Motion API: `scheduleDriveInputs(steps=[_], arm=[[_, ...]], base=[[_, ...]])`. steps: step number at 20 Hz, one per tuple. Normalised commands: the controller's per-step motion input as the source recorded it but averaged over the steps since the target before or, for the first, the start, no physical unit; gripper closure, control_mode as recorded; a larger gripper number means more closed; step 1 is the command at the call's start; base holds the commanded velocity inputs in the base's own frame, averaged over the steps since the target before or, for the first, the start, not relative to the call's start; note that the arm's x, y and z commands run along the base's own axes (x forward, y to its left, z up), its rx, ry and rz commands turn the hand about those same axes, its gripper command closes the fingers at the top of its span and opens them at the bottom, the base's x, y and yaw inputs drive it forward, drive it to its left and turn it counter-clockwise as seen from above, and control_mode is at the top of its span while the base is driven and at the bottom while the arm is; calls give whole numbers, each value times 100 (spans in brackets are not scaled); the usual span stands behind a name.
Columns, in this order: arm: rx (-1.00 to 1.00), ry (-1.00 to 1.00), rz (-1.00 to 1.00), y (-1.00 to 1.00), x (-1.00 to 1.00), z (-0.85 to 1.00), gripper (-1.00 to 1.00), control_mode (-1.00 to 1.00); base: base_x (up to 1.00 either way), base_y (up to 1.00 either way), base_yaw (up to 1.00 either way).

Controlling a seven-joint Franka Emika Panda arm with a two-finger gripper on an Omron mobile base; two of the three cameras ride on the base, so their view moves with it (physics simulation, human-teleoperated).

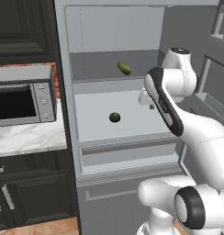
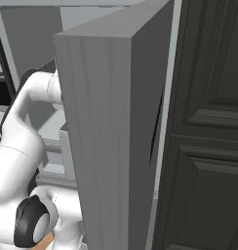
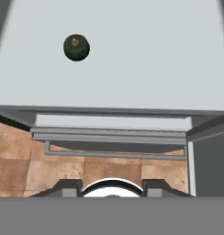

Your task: Place the cold items (cucumber and squash) from the fridge in one tupperware on the dining counter. Place the warm items (kebab skewer and hot dog) in the stove area in another tupperware.

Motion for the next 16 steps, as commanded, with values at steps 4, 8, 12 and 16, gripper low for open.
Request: scheduleDriveInputs(steps=[4,8,12,16], arm=[[0,3,0,4,-9,-3,-100,-100],[-2,11,0,55,5,-42,-100,-100],[-2,14,0,63,18,-57,-100,-100],[-2,-4,0,50,3,-41,-100,-100]], base=[[0,0,0],[0,0,0],[0,0,0],[0,0,0]])
